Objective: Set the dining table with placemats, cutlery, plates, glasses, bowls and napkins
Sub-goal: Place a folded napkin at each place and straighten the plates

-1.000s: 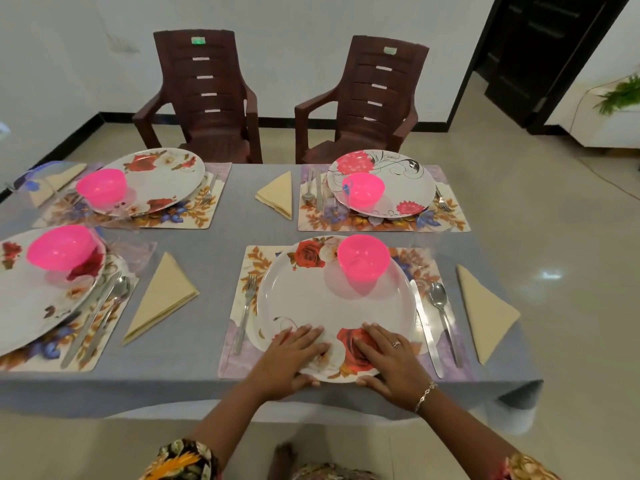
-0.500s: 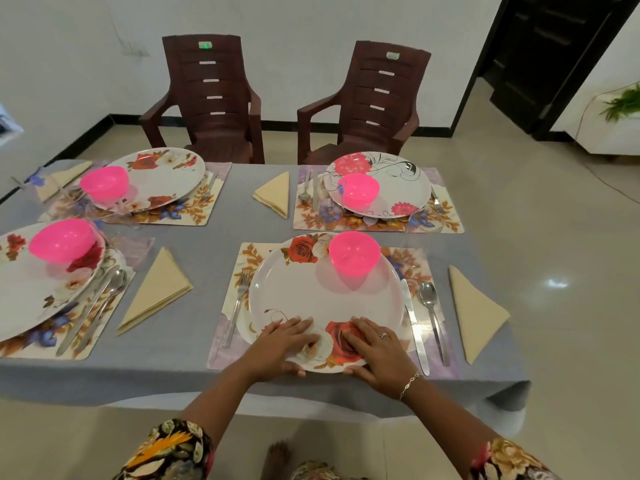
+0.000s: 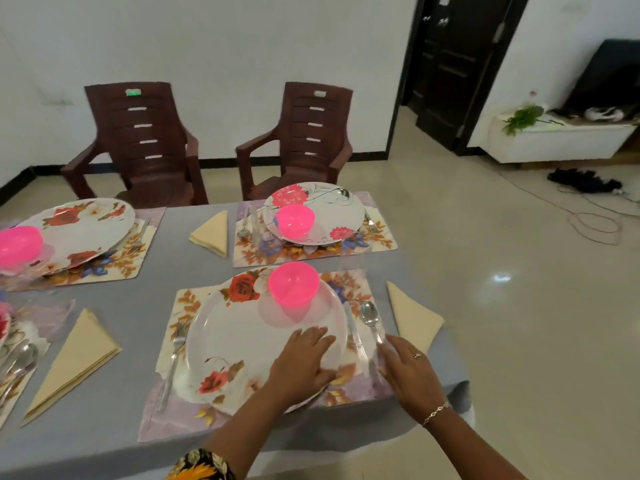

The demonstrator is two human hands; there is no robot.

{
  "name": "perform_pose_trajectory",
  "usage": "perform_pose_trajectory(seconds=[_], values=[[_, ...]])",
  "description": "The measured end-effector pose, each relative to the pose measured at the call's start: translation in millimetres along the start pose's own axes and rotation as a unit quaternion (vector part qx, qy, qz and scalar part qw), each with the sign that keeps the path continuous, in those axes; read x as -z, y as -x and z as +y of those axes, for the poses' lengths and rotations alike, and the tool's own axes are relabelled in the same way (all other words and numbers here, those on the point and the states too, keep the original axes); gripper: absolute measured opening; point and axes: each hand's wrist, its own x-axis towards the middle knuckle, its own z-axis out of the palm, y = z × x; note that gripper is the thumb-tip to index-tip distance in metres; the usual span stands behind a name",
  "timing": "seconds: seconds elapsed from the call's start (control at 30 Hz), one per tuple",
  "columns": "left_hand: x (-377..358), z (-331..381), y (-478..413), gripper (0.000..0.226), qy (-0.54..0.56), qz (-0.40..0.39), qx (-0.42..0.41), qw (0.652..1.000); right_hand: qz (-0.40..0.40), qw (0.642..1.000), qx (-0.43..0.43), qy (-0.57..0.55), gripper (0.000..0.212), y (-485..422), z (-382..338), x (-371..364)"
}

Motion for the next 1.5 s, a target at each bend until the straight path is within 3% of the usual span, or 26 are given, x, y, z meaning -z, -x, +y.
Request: perform_pose_trajectory(seconds=[0.2, 0.27, 0.33, 0.47, 0.57, 0.63, 0.73, 0.9, 1.03, 1.2, 1.37, 1.5], values=[[-15.4, 65.3, -35.1, 0.058, 0.000, -0.009, -0.066, 0.998, 0.013, 0.997, -0.077, 0.017, 0.028, 22.1, 51.4, 9.8], [-21.5, 80.7, -46.6, 0.058, 0.007, -0.003, -0.084, 0.996, 0.000, 0.997, -0.073, 0.012, 0.040, 24.2, 65.4, 13.1], [-25.2, 93.6, -60.2, 0.057, 0.008, 0.007, -0.098, 0.995, 0.010, 0.997, -0.070, 0.029, 0.037, 22.1, 78.7, 17.0], [-47.5, 111.8, -106.5, 0.052, -0.051, 0.025, -0.141, 0.988, 0.014, 0.999, -0.049, 0.018, 0.050, 11.7, 110.1, 19.5], [-62.6, 124.3, -140.5, 0.041, -0.052, 0.039, -0.105, 0.992, 0.024, 0.999, -0.021, 0.037, 0.063, -3.1, 139.9, 21.1], [-73.4, 129.0, -165.0, 0.033, -0.053, 0.037, -0.089, 0.994, 0.021, 0.999, -0.008, 0.044, 0.054, -17.2, 166.4, 19.0], [-83.2, 144.3, -199.7, 0.057, -0.050, 0.060, -0.061, 0.995, 0.014, 0.998, 0.019, 0.066, 0.040, -39.2, 201.5, 19.6], [-88.0, 169.4, -249.1, 0.060, -0.049, 0.066, -0.017, 0.996, 0.014, 0.995, 0.034, 0.089, 0.037, -67.8, 255.1, 21.8], [-91.5, 177.8, -274.5, 0.060, -0.060, 0.039, 0.007, 0.997, -0.019, 0.997, 0.028, 0.068, 0.055, -81.7, 295.1, 18.0], [-102.0, 189.9, -321.0, 0.058, -0.046, 0.083, 0.065, 0.993, -0.042, 0.995, 0.062, 0.069, 0.072, -115.3, 348.6, 14.6], [-114.4, 214.4, -392.6, 0.050, -0.027, 0.116, 0.120, 0.986, -0.045, 0.988, 0.128, 0.070, 0.079, -166.4, 425.3, 18.8], [-109.1, 246.4, -448.8, 0.048, 0.018, 0.091, 0.196, 0.976, -0.050, 0.982, 0.164, 0.076, 0.076, -211.9, 489.4, 38.7]])
